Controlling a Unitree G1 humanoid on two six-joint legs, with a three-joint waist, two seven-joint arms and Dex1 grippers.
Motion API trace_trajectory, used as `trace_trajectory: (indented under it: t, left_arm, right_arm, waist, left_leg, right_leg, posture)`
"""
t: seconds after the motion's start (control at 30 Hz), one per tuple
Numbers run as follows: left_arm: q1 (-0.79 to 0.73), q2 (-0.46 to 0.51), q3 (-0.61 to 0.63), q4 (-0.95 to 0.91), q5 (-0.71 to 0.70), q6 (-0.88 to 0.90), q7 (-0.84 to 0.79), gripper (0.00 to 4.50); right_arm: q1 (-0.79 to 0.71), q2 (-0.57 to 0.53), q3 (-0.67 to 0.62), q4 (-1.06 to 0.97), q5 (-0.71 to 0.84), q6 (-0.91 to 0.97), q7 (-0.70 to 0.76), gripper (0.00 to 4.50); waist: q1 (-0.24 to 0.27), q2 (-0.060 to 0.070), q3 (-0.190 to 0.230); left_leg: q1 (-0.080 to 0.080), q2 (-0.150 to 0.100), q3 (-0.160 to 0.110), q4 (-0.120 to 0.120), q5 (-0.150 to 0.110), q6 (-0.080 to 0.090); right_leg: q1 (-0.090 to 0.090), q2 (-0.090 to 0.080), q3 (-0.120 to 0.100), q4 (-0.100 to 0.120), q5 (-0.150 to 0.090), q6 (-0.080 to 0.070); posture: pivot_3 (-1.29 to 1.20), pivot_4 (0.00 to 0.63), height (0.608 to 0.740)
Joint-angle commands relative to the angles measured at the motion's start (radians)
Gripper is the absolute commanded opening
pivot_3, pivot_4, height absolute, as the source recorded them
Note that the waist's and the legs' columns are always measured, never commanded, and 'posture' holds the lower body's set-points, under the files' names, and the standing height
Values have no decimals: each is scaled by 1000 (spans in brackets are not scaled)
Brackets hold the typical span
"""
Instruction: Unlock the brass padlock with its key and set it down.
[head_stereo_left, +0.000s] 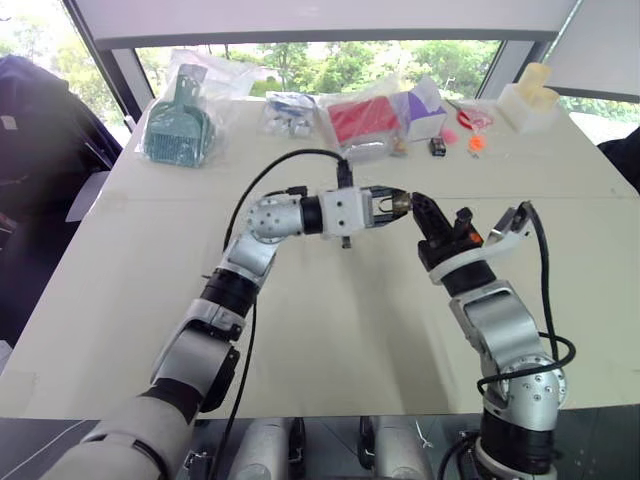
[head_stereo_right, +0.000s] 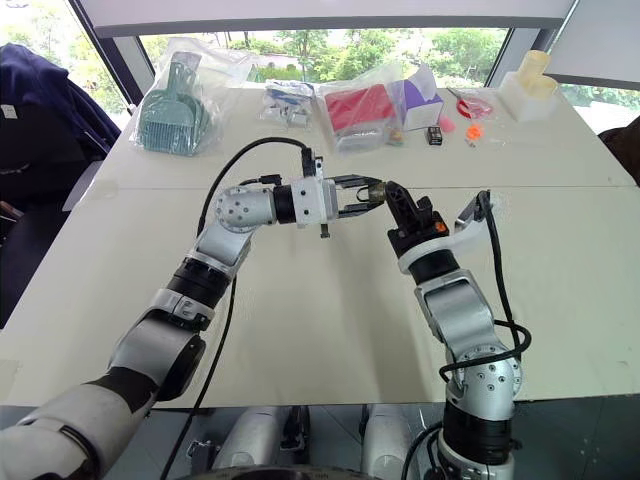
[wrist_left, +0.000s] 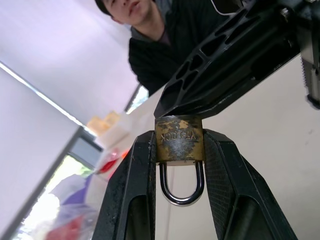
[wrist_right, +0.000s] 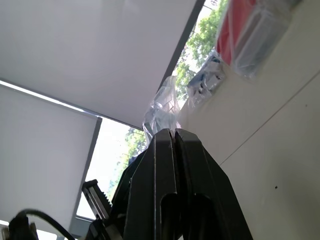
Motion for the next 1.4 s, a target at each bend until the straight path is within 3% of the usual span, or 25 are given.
trace_trajectory:
  t: [0.03, 0.27, 0.4, 0.5, 0.7, 0.73, 0.93, 1.4]
  left_arm:
    - [-40, 8, 10, -37, 60, -185, 150, 768]
    - [-84, 39, -12, 19, 242, -305, 383, 768]
    - [-102, 39, -41, 75, 204, -309, 354, 768]
    - [-114, 31, -58, 128, 64, -239, 177, 768]
    - [-159, 39, -47, 154, -123, -140, -60, 768]
    - [-169, 39, -46, 152, -149, -131, -94, 768]
    - [-177, 34, -47, 128, -217, -126, -189, 768]
    - [-145, 25, -44, 22, -263, -82, -204, 768]
  right_arm:
    - [-3, 27, -53, 59, 10, -66, -75, 64]
    - [-29, 63, -60, 80, 48, -106, -123, 64]
    - [-30, 43, -50, 75, 13, -109, -104, 64]
    - [-8, -53, -39, 24, -62, -68, 21, 944]
    - [56, -351, -93, -58, -60, 53, 293, 4108]
    - [73, -400, -111, -63, -36, 77, 346, 4460]
    - [81, -511, -134, -47, 13, 132, 479, 4460]
    - [46, -506, -96, -7, 10, 177, 514, 4460]
  waist:
    - [0, 0, 0]
    - [0, 0, 0]
    - [-1, 0, 0]
    - [2, 0, 0]
    - [-2, 1, 0]
    - [-1, 1, 0]
    - [0, 1, 0]
    - [2, 0, 1]
  left_leg:
    - [0, 0, 0, 0, 0, 0]
    - [0, 0, 0, 0, 0, 0]
    - [0, 0, 1, 0, 0, 0]
    - [0, 0, 1, 0, 0, 0]
    - [0, 0, 2, 0, -1, 1]
    - [0, 0, 2, 0, -1, 1]
    - [0, 1, 1, 0, -1, 1]
    - [0, 0, 1, 1, -1, 1]
  right_leg:
    - [0, 0, 0, 0, 0, 0]
    - [0, 0, 0, 0, 0, 0]
    - [0, 0, 0, 0, 0, 0]
    - [0, 0, 0, 0, 0, 0]
    - [0, -1, 0, -1, 0, 0]
    - [0, -1, 0, -1, 0, 0]
    - [0, 0, 0, -1, 0, 0]
    - [1, -1, 0, -1, 0, 0]
  posture:
    - [0, 150, 735]
    - [0, 150, 735]
    - [0, 150, 735]
    - [0, 150, 735]
    - [0, 150, 735]
    - [0, 150, 735]
    - [0, 150, 735]
    - [0, 150, 735]
